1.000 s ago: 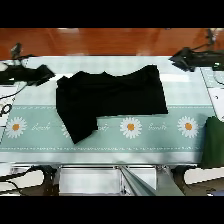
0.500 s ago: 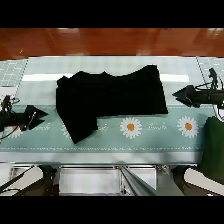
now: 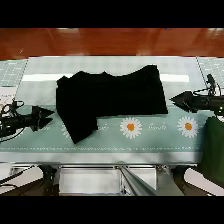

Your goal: Fold the shirts.

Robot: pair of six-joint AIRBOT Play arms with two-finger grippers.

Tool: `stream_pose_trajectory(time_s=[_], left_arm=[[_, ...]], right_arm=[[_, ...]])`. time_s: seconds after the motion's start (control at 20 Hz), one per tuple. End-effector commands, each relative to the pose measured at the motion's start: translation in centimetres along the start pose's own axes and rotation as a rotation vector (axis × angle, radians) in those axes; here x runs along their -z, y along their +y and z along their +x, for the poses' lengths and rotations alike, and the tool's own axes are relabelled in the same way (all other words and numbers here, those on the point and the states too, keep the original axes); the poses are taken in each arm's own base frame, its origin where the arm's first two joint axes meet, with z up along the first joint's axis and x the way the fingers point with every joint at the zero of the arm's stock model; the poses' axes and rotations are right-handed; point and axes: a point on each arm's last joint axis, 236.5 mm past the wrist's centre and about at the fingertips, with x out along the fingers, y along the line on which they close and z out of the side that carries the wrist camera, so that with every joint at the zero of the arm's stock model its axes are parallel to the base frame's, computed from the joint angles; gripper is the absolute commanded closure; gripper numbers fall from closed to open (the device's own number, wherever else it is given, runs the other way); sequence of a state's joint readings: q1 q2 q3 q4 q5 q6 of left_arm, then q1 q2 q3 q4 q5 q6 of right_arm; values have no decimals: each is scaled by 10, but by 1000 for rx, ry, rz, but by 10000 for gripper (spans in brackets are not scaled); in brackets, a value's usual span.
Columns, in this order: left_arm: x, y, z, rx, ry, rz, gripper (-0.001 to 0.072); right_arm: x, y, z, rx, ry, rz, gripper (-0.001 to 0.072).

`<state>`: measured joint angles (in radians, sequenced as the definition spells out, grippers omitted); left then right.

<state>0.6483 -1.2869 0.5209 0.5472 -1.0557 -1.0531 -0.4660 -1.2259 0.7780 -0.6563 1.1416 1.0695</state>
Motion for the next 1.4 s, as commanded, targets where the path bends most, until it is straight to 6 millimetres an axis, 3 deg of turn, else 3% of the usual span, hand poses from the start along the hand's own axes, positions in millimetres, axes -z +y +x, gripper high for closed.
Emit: stream_pose_trajectory(time_s=[0.0, 0.25, 0.3, 0.4, 0.45, 0.55, 0.6, 0.7, 0.75, 0.85, 1.1, 1.35], left_arm=[[-11, -4, 17, -29, -41, 55, 209], [-8, -34, 45, -34, 27, 166, 226], [-6, -40, 50, -29, 46, 186, 320], [2, -51, 55, -9, 98, 212, 654], [3, -55, 55, 0, 110, 222, 685], [1, -62, 52, 14, 114, 234, 685], [1, -64, 52, 17, 114, 238, 686], [-1, -66, 51, 20, 113, 243, 686], [-1, -66, 51, 20, 113, 243, 685], [-1, -66, 51, 19, 113, 243, 685], [-1, -66, 51, 20, 113, 243, 685], [0, -66, 51, 20, 113, 243, 685]], right_arm=[[0, 0, 0, -2, -2, 2, 306], [-5, 3, 0, -15, -26, 12, 307], [-5, 4, 0, -16, -25, 12, 306], [-8, 0, -2, -4, -34, 10, 307], [-14, -5, -8, 4, -55, 18, 306], [-26, -25, -28, 24, -106, 79, 307], [-21, -44, -36, 69, -96, 119, 307], [11, -86, -44, 205, -3, 218, 307], [26, -97, -43, 242, 48, 246, 307], [38, -96, -30, 191, 113, 268, 306], [29, -81, 0, 9, 125, 357, 307], [36, -69, 45, 41, 255, 267, 306]])
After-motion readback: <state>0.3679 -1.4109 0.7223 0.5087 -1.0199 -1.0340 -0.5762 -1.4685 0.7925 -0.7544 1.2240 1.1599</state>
